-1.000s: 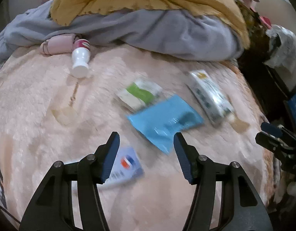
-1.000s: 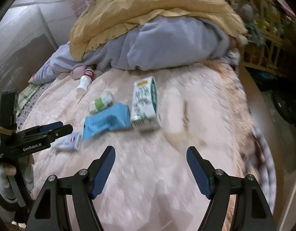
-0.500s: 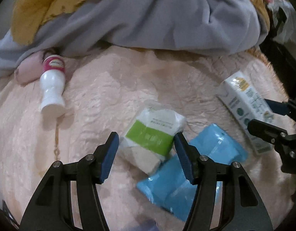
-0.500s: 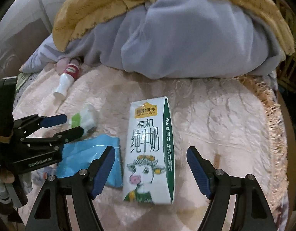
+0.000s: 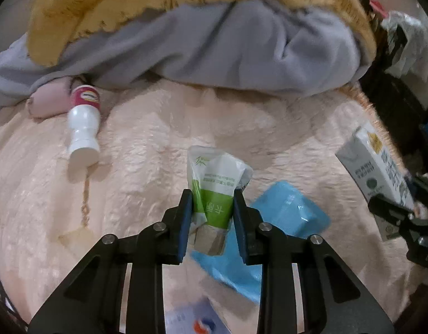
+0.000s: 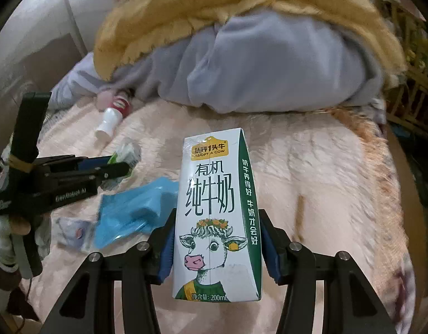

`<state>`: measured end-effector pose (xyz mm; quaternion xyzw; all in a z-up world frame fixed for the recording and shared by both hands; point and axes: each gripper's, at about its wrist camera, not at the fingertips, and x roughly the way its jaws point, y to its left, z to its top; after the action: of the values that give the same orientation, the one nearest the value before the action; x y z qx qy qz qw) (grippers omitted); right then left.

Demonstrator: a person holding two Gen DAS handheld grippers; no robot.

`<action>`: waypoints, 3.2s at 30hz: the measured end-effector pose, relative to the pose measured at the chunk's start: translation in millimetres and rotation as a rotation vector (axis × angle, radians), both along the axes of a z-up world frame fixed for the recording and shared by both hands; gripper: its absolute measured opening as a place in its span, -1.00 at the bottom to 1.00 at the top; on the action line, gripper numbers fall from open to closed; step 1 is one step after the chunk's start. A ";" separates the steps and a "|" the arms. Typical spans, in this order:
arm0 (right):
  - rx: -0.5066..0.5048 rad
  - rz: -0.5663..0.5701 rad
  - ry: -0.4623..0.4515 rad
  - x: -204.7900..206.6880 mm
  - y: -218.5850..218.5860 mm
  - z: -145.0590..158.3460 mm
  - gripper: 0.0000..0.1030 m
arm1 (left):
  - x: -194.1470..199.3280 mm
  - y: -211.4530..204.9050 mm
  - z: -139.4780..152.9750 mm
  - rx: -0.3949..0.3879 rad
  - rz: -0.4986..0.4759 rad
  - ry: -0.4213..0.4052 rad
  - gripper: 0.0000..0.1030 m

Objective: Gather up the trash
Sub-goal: 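Carry tissue pack and milk carton over the cream bucket, then open both tools to drop tissue pack and milk carton into the bucket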

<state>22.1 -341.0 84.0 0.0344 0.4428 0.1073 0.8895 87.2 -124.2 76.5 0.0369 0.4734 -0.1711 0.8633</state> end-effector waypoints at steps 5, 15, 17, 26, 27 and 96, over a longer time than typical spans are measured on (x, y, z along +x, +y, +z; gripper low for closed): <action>0.020 -0.033 -0.027 -48.0 -12.9 19.3 -0.01 | -39.4 -3.3 26.1 -0.040 -0.009 -0.029 -0.50; 0.025 -0.136 -0.057 -130.9 -40.5 41.0 -0.01 | -126.6 -72.8 51.8 -0.054 -0.111 -0.082 -0.50; 0.018 -0.153 -0.055 -143.7 -47.5 41.9 -0.01 | -138.2 -85.6 54.0 -0.058 -0.135 -0.092 -0.50; 0.028 -0.230 -0.070 -194.5 -84.4 50.2 -0.01 | -182.2 -138.8 69.0 -0.064 -0.237 -0.128 -0.50; 0.029 -0.239 -0.073 -198.0 -88.3 51.5 -0.01 | -185.5 -144.0 70.4 -0.065 -0.246 -0.129 -0.50; 0.023 -0.760 0.058 -322.1 -340.1 2.5 0.00 | -239.6 -436.7 25.8 -0.210 -0.629 0.125 -0.46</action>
<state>-300.0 -681.1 86.5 0.2091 0.4221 -0.2266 0.8525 -152.4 -560.9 102.3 0.0813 0.4709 -0.4788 0.7365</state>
